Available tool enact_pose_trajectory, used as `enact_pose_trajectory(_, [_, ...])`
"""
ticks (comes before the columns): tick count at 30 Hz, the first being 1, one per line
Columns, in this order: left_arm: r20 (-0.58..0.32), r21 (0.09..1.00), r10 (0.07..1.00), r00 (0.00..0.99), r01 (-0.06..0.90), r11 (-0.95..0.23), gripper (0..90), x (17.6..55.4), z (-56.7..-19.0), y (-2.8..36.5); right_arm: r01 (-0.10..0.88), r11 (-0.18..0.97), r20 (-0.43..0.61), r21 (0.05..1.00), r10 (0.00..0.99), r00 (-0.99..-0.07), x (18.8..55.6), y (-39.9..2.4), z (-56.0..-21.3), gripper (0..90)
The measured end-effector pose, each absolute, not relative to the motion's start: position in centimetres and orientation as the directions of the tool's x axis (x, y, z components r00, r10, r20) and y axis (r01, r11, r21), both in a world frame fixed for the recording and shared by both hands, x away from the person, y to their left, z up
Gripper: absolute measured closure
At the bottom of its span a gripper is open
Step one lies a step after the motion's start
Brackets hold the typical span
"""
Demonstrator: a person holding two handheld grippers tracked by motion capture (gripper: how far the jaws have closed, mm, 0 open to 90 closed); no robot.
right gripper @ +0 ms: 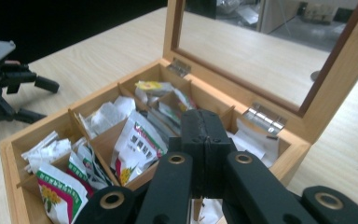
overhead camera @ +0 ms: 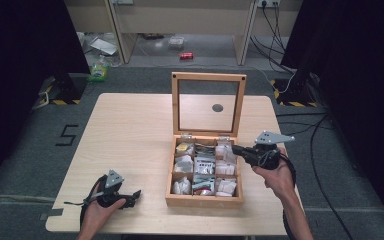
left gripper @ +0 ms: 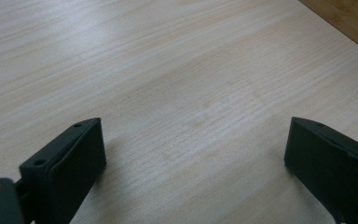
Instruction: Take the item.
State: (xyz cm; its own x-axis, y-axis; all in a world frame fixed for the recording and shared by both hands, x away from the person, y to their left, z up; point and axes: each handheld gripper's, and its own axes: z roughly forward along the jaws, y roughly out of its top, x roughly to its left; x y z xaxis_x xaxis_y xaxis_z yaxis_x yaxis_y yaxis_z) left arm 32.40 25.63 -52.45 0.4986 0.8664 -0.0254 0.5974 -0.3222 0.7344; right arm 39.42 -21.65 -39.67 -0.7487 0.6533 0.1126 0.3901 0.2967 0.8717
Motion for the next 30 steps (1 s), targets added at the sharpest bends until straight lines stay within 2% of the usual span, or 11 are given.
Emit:
enact_pose_trajectory(17, [-0.026,0.734,0.867,0.498,0.598,-0.321,4.5,32.4,-52.4,25.6,0.376,0.223,0.112,0.899,0.714,-0.691,39.1,-25.1,-37.8,90.0])
enact_pose_trajectory(30, [-0.026,0.734,0.866,0.499,0.597,-0.322,4.5,32.4,-52.4,25.6,0.403,0.194,0.122,0.894,0.76,-0.638,39.5,-27.6,-38.5,90.0])
